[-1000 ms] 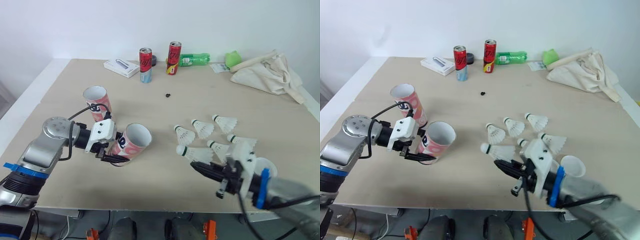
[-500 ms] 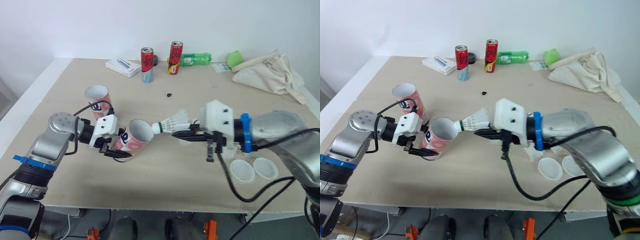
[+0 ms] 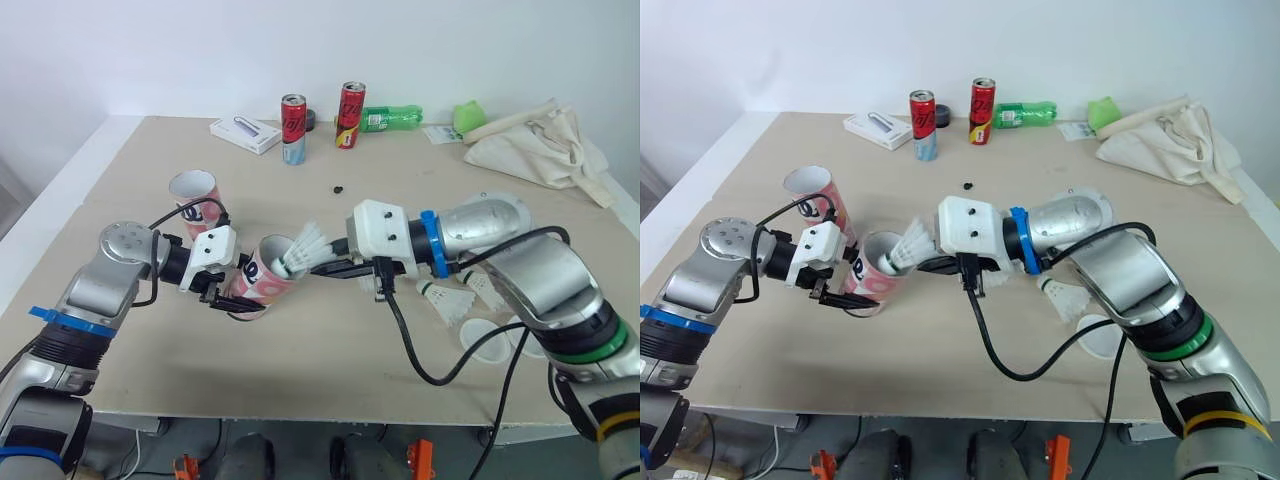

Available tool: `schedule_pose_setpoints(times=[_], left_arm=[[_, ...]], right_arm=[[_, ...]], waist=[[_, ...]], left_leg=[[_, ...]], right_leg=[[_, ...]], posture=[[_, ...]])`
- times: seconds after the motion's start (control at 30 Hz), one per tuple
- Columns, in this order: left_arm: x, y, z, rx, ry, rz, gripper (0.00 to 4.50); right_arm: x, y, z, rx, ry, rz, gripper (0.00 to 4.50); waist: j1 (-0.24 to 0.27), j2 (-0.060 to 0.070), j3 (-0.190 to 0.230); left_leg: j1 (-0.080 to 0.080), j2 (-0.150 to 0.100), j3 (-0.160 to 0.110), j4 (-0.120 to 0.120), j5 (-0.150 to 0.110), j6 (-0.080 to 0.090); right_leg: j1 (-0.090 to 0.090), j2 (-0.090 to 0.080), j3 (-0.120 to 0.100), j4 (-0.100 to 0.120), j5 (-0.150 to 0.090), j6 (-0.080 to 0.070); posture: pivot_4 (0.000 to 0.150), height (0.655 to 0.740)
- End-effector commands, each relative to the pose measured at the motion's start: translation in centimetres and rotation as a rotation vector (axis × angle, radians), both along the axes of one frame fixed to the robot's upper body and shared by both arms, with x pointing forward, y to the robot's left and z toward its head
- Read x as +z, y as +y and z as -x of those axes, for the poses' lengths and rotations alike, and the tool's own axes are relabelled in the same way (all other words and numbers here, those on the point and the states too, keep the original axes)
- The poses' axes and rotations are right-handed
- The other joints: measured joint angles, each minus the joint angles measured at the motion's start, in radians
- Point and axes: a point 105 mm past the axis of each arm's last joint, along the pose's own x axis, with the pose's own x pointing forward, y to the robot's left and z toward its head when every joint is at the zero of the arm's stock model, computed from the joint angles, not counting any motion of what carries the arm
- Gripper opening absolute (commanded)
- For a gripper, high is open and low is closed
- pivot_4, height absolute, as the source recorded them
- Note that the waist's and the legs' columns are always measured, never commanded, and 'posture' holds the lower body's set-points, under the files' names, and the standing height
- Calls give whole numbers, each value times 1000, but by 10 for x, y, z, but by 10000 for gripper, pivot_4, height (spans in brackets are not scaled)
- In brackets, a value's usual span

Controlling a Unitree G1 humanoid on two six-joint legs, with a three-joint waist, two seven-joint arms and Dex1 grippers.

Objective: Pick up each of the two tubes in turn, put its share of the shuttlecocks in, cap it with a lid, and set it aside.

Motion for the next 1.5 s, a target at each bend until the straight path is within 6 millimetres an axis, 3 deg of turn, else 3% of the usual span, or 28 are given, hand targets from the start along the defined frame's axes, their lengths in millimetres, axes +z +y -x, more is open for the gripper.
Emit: schedule_pose_setpoints(times=[0.03,0.1,0.23,0.37,0.43,0.53,0.6,0.8,1.13,1.5], left_arm=[[-1,-3,-1,11,-2,0,32363],[-1,-4,-1,11,-2,3,32363],[-1,-5,0,9,-2,7,32363],[-2,-5,2,7,1,8,32363],[-3,-3,3,11,4,8,32363],[-4,-2,4,16,6,7,32363],[-5,-1,6,16,10,7,32363],[-6,-1,6,16,12,5,32363],[-5,-5,5,18,10,12,32363],[-5,-4,3,44,19,21,32363]], right_arm=[[11,2,-6,-7,-47,5,26733],[18,-1,-5,-16,-26,-27,35779],[32,-25,7,-27,78,-113,35779],[27,-52,29,-67,211,-198,35779],[13,-62,30,-201,282,-304,35779],[-41,-79,37,-445,411,-286,35779],[-58,-82,44,-522,436,-288,35779],[-89,-77,24,-744,424,-325,35779],[-96,-77,-15,-874,368,-322,35779],[-102,-62,-45,-904,373,-322,35779]], waist=[[1,0,0],[1,0,0],[3,0,0],[8,0,0],[8,0,0],[9,0,0],[8,0,0],[-2,-1,-1],[0,0,0],[0,0,0]], left_leg=[[0,0,0,0,0,0],[0,0,-1,0,0,0],[-1,-1,-1,0,0,0],[-2,-2,-2,0,0,0],[-2,-2,-3,0,0,0],[-2,-1,-5,-1,0,0],[-2,-2,-5,-1,0,0],[2,0,-2,-1,2,1],[1,0,-2,-2,5,-1],[0,-1,-2,-2,4,-1]], right_leg=[[0,0,0,0,0,0],[0,0,-1,0,0,0],[0,-1,-1,0,0,0],[1,-4,-2,-1,0,0],[1,-4,-2,-1,0,0],[2,-5,-2,-1,-1,-1],[1,-4,-2,0,-1,-1],[2,-1,-1,0,-1,5],[1,0,0,-1,-1,5],[1,0,-1,-1,-1,5]], posture=[[1500,7324],[1500,7324],[1500,7324],[1500,7324],[1500,7324],[1500,7324],[1500,7324],[1500,7324],[1500,7324],[1500,7324]])
